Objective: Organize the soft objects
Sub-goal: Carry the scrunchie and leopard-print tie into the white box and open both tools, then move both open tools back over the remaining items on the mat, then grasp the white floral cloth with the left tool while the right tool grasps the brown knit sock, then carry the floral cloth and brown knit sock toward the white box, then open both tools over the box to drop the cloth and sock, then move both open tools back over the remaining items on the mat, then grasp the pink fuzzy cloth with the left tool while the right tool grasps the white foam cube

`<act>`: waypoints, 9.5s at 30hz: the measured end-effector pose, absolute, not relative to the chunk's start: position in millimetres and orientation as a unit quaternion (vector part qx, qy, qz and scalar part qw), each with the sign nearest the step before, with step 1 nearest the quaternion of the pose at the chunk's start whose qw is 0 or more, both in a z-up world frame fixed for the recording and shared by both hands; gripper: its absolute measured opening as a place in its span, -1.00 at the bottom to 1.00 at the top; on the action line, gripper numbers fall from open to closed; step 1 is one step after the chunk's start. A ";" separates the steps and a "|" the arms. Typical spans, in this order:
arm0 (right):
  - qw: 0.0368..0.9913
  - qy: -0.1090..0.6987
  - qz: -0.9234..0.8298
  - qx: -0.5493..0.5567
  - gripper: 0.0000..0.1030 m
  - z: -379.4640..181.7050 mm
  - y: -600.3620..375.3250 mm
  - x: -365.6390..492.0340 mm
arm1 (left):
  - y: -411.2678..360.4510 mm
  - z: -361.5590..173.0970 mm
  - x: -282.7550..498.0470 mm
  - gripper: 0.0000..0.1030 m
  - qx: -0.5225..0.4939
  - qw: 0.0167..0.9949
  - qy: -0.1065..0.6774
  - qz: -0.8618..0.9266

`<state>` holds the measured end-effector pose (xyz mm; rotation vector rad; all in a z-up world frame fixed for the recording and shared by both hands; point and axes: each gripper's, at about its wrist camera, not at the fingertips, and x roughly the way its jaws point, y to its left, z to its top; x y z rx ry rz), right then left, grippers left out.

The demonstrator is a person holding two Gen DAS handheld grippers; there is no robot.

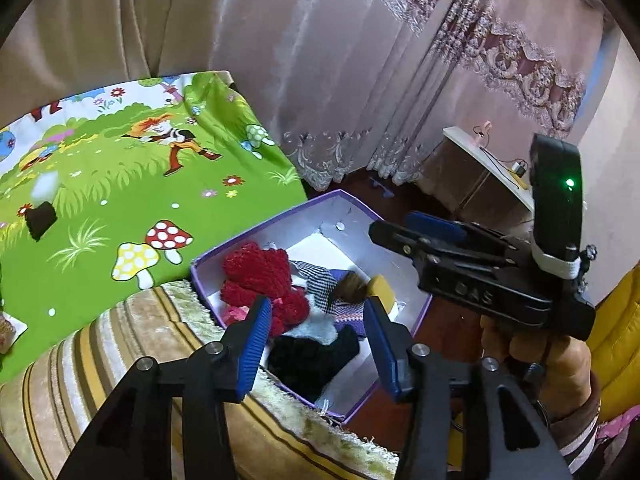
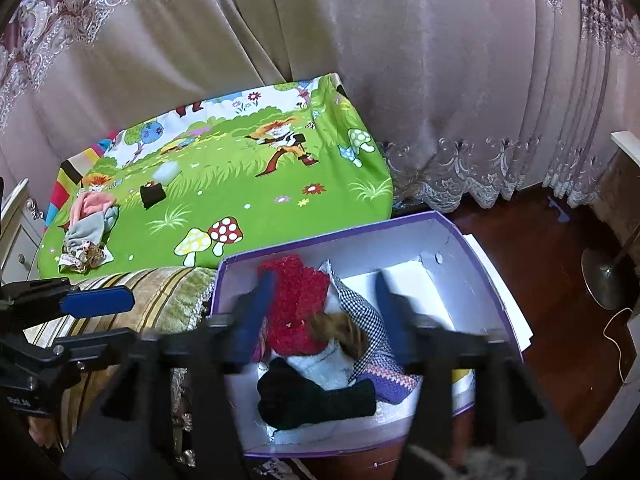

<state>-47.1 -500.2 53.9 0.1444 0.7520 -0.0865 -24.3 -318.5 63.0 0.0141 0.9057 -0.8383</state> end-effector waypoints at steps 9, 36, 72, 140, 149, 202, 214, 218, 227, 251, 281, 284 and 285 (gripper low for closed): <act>0.928 0.369 -0.030 0.046 0.38 61.8 -474.4 -38.8 | -281.4 70.2 -17.1 -0.04 -0.022 0.833 0.415 -0.366; 0.919 0.382 0.098 -0.007 0.52 68.9 -350.1 10.7 | -54.7 45.0 22.7 -0.01 -0.154 0.869 0.448 -0.141; 0.881 0.439 0.170 -0.035 0.60 11.2 -242.8 213.1 | -26.6 -45.8 163.2 -0.49 -0.092 0.801 0.590 -0.043; 0.900 0.404 0.158 -0.045 -0.18 45.5 -264.4 42.3 | -78.3 54.3 15.1 -0.55 -0.110 0.902 0.403 -0.109; 0.911 0.390 0.128 -0.028 -0.18 56.1 -301.2 9.0 | -123.7 64.3 -4.0 -0.55 -0.081 0.900 0.398 -0.157; 0.935 0.352 -0.026 0.041 0.59 90.5 -438.0 -30.8 | -235.4 81.1 -5.5 0.20 -0.014 0.871 0.372 -0.319; 0.932 0.358 0.054 0.020 0.60 95.8 -357.6 21.0 | -94.5 84.1 38.0 0.20 -0.043 0.914 0.358 -0.186; 0.929 0.362 0.077 0.010 0.60 93.1 -332.1 37.1 | -62.2 82.4 47.8 0.20 -0.052 0.919 0.358 -0.156; 0.921 0.374 0.113 -0.001 0.60 82.7 -297.8 64.5 | -13.5 77.7 69.0 0.19 -0.063 0.924 0.361 -0.105; 0.908 0.396 0.135 -0.010 0.60 53.2 -245.9 196.8 | 37.9 16.7 190.5 0.19 -0.050 0.899 0.435 -0.015; 0.881 0.463 0.098 -0.011 0.60 -39.8 -200.0 341.3 | 69.4 22.0 223.4 -0.87 -0.111 0.917 0.383 -0.027; 0.881 0.465 0.093 -0.012 0.60 -43.2 -199.5 346.5 | 77.4 31.5 218.1 -0.87 -0.137 0.924 0.356 -0.025; 0.881 0.465 0.091 -0.014 0.60 -44.1 -199.2 348.4 | 78.7 33.9 216.5 -0.88 -0.141 0.926 0.351 -0.024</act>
